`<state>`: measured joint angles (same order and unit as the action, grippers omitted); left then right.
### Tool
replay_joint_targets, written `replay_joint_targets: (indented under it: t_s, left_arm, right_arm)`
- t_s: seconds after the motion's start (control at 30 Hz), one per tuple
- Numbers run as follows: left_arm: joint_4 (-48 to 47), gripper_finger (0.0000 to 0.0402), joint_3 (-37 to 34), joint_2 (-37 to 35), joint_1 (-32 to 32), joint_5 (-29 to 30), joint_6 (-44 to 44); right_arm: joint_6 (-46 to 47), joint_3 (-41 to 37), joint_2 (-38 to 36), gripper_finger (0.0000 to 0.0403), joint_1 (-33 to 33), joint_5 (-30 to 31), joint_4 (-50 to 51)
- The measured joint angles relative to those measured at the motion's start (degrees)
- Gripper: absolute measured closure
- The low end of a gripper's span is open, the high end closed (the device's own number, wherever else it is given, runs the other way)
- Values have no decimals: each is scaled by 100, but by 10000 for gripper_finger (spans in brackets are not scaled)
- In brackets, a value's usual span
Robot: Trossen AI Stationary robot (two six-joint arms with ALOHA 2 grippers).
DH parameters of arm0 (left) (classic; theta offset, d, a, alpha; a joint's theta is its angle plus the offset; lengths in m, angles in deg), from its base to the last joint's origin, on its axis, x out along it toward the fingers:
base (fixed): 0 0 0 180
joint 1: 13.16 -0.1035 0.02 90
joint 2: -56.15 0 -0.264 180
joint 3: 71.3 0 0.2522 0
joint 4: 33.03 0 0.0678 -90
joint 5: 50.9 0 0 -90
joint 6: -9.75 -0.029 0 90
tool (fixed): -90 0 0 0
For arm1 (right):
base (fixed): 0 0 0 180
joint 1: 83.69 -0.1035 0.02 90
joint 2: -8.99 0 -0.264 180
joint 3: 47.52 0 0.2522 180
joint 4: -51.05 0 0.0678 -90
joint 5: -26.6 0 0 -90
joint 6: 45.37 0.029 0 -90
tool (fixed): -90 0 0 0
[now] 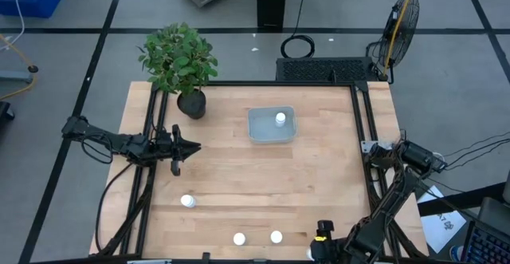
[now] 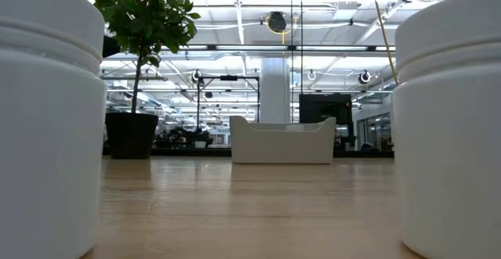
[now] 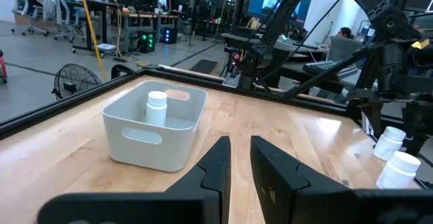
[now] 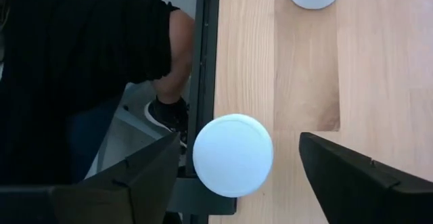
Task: Pick and place pill bottles into a basket
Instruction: Put the white pill bottle into the white bin
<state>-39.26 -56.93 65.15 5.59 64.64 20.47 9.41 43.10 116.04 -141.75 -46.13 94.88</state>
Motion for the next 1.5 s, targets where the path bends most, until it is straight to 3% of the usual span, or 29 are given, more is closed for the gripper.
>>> replay_joint_targets:
  t_s: [0.63,1.03,1.3,1.5]
  left_arm:
    - [1,341,2,0,-1,0,1]
    - [2,341,2,0,-1,0,2]
    - [0,341,2,0,1,0,0]
    - [0,341,0,0,1,0,0]
  right_arm:
    - [-279,-4,37,252,122,-87,23]
    - [-517,-8,-129,249,597,-27,612]
    - [-1410,-11,-812,253,1074,768,966]
    - [-2284,-9,-1560,249,1866,1270,1026]
